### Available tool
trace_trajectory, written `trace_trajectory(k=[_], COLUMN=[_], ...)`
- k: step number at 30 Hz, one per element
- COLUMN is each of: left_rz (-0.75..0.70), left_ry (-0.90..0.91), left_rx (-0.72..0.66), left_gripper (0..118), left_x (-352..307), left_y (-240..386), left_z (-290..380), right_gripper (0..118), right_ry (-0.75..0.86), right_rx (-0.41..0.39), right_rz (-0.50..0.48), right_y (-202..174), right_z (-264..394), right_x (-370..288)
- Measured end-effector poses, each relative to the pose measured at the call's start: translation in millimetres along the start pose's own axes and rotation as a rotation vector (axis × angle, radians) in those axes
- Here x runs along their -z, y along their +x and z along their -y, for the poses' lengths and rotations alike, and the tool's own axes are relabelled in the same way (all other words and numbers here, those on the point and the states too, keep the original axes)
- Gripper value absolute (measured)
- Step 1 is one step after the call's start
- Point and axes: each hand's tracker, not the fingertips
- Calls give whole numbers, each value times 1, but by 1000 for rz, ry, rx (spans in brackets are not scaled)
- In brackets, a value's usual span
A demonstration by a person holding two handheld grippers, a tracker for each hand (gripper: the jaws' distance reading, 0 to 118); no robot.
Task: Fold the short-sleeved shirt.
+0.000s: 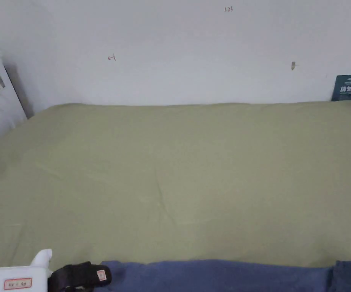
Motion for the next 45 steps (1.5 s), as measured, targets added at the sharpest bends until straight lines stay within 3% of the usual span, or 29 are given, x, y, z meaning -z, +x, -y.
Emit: trace_trajectory(k=[3, 5, 8, 9, 10, 11, 12, 14, 15, 19, 23, 27, 29, 31, 36, 42, 44, 45], left_rz=[-4, 107, 223, 213, 200, 186, 124, 26, 62, -119, -69, -220, -366, -479, -686, -540, -487, -452], left_ry=[-4, 110, 32, 12, 10, 16, 21, 59, 64, 177, 251, 266, 236, 198, 36, -191, -229, -227], left_rx=[-101, -107, -200, -172, -131, -120, -139, -173, -178, 105, 208, 365, 436, 600, 887, 945, 948, 931], left_gripper=[107, 107, 100, 86, 64, 25, 14, 14, 14, 14, 14, 14, 14, 14, 14, 15, 22, 38], left_x=[27, 25, 41, 50, 57, 61, 67, 72, 69, 35, -1, -28, -26, -9, 75, 176, 201, 211], left_y=[-14, -10, -12, -7, -1, 3, 1, 4, 6, 58, 101, 144, 175, 202, 248, 261, 261, 259], left_z=[11, 17, 20, 24, 27, 28, 29, 31, 33, 31, 7, -10, -4, 6, 39, 89, 102, 105], right_gripper=[0, 0, 0, 0, 0, 0, 0, 0, 0, 0, 0, 0, 0, 0, 0, 0, 0, 0], right_ry=[-12, -9, -6, -7, -7, -9, -11, -13, -16, -11, 2, 5, 0, -4, -17, -29, -39, -46], right_rx=[-5, -14, -12, -8, -6, -6, -8, -15, -20, -21, -23, -14, -15, -11, -4, 12, 18, 18], right_rz=[-12, -16, -30, -33, -35, -38, -40, -45, -44, -34, -8, 9, 20, 27, 33, 37, 34, 33], right_y=[-1, -2, -3, -3, -4, -5, -5, -6, -5, 5, 16, 25, 28, 31, 32, 36, 37, 37], right_z=[0, -3, -3, -5, -4, -4, -3, -5, -5, -7, -9, -9, -9, -8, -7, -3, 0, 1], right_x=[1, 0, 3, 4, 5, 5, 4, 1, -1, -12, -21, -28, -29, -31, -34, -38, -37, -36])
